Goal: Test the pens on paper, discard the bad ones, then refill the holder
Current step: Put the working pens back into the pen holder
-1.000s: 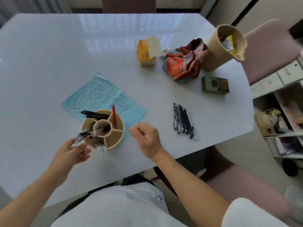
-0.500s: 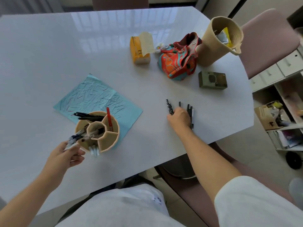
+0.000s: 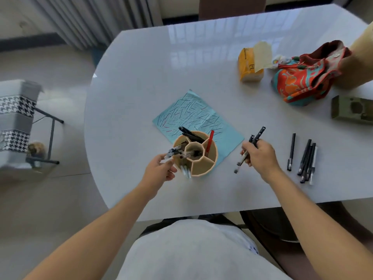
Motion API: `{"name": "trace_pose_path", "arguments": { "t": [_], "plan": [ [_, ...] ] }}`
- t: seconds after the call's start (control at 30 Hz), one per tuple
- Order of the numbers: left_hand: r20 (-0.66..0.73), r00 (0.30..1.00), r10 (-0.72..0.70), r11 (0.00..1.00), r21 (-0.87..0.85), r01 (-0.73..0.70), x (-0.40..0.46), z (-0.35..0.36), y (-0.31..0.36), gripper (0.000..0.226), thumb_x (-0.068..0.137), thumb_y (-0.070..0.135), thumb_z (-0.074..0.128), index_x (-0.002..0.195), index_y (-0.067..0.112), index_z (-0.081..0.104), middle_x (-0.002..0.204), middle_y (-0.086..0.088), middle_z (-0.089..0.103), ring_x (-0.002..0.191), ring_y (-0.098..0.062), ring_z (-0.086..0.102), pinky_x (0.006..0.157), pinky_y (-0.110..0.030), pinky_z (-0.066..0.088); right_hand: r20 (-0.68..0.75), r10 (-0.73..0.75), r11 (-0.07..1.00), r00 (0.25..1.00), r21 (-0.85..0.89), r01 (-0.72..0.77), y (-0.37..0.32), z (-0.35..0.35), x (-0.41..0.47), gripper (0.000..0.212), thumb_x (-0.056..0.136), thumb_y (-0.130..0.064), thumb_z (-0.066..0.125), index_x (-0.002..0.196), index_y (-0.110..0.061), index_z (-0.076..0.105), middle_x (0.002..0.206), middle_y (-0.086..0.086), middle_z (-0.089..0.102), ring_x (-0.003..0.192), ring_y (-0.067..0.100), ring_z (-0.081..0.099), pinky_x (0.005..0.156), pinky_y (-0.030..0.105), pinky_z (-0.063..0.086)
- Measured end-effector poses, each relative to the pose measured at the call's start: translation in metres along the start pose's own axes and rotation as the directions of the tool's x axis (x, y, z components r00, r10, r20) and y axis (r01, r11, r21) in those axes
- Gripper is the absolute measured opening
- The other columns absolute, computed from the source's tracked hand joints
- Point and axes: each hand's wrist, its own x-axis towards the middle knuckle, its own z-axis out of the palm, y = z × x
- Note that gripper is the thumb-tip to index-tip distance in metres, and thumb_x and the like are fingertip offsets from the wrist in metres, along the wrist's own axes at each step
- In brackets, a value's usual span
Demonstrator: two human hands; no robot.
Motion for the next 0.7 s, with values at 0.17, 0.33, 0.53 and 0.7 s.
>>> {"name": "trace_pose_path", "arguments": {
  "t": [0.17, 0.33, 0.53, 0.7],
  "plan": [
    [-0.005, 1.0, 0.019, 0.999, 0.026, -0.019, -0.003, 0.005, 0.0, 0.017, 0.093, 0.024, 0.063, 0.11, 0.022, 0.062, 0.079, -0.008, 0.072, 0.064, -0.017, 0.064, 0.063, -0.027, 0.055, 0.065, -0.102, 0.955, 0.993, 0.287, 0.08, -0.033, 0.019, -0.03, 0.024, 0.098, -0.025, 0.063, 0.082, -0.01, 0.073, 0.071, 0.008, 0.069, 0.057, 0.019, 0.063, 0.053, 0.028, 0.055],
    [-0.019, 1.0, 0.02, 1.0, 0.018, -0.02, -0.003, 0.006, 0.001, 0.02, 0.094, 0.02, 0.065, 0.112, 0.025, 0.061, 0.079, -0.008, 0.072, 0.065, -0.017, 0.063, 0.066, -0.029, 0.057, 0.187, -0.321, 0.873, 0.928, 0.439, 0.213, -0.08, 0.046, -0.047, 0.015, 0.088, -0.034, 0.07, 0.084, -0.021, 0.077, 0.081, 0.009, 0.075, 0.074, 0.025, 0.074, 0.063, 0.028, 0.059],
    [-0.008, 1.0, 0.027, 1.0, 0.015, -0.027, -0.003, 0.004, 0.007, 0.018, 0.095, 0.021, 0.064, 0.112, 0.023, 0.064, 0.076, -0.006, 0.071, 0.064, -0.018, 0.062, 0.067, -0.031, 0.056, 0.316, -0.635, 0.752, 0.705, 0.043, 0.658, -0.108, 0.101, -0.043, 0.006, 0.092, -0.016, 0.07, 0.094, -0.01, 0.072, 0.086, -0.002, 0.073, 0.083, 0.024, 0.074, 0.08, 0.042, 0.06],
    [-0.007, 0.998, 0.062, 0.998, -0.001, -0.062, 0.001, -0.003, 0.001, 0.012, 0.095, 0.019, 0.064, 0.107, 0.021, 0.066, 0.075, -0.008, 0.071, 0.058, -0.017, 0.057, 0.068, -0.036, 0.053, 0.589, -0.498, 0.331, 0.636, -0.548, 0.768, -0.11, 0.135, -0.047, 0.019, 0.099, -0.019, 0.054, 0.112, -0.008, 0.064, 0.111, 0.012, 0.062, 0.097, 0.033, 0.066, 0.082, 0.046, 0.055]
  ]
}}
